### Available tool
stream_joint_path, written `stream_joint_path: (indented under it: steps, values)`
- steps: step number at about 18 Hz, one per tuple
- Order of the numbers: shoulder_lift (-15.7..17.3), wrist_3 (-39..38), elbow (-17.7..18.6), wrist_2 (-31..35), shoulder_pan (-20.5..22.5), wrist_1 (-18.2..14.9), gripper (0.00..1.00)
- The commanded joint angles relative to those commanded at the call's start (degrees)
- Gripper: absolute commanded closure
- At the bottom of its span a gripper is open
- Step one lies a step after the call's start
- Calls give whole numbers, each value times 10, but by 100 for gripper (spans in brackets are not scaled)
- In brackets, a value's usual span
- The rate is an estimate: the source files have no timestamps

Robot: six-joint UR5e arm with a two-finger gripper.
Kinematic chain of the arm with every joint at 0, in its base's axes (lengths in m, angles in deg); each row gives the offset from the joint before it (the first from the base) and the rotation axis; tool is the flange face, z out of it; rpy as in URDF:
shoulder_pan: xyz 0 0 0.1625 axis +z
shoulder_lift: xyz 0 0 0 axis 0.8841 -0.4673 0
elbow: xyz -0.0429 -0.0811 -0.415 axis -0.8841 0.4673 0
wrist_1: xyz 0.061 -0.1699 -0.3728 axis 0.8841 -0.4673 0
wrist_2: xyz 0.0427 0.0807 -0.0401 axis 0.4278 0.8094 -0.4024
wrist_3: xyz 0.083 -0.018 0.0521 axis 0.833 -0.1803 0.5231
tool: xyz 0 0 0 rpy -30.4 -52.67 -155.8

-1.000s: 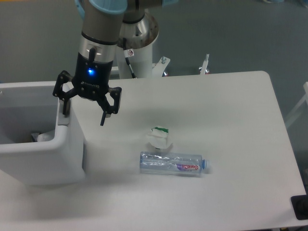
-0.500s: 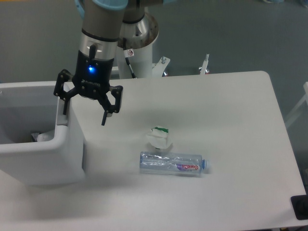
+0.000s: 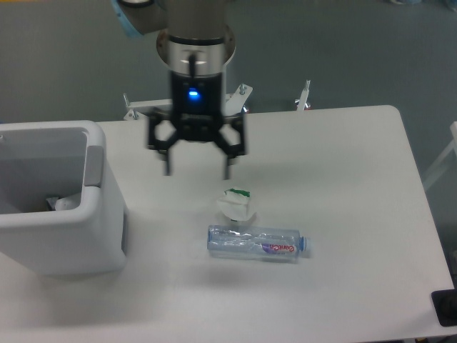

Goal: Open the trash can

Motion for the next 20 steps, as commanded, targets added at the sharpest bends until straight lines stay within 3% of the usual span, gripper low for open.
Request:
stream_joint_path:
  steps: [4,6,10,13,16,20]
  values:
    - [-60,29,-26,24,16,1,0]
    - [-95,79,-27,24,46,2,0]
    - [-106,185,-26,23,99,-6,0]
    - [-134,262,-27,24,127,-7,0]
    - [-167,297,-27,42,123,0,0]
    - [-177,297,-21,76,106,3,0]
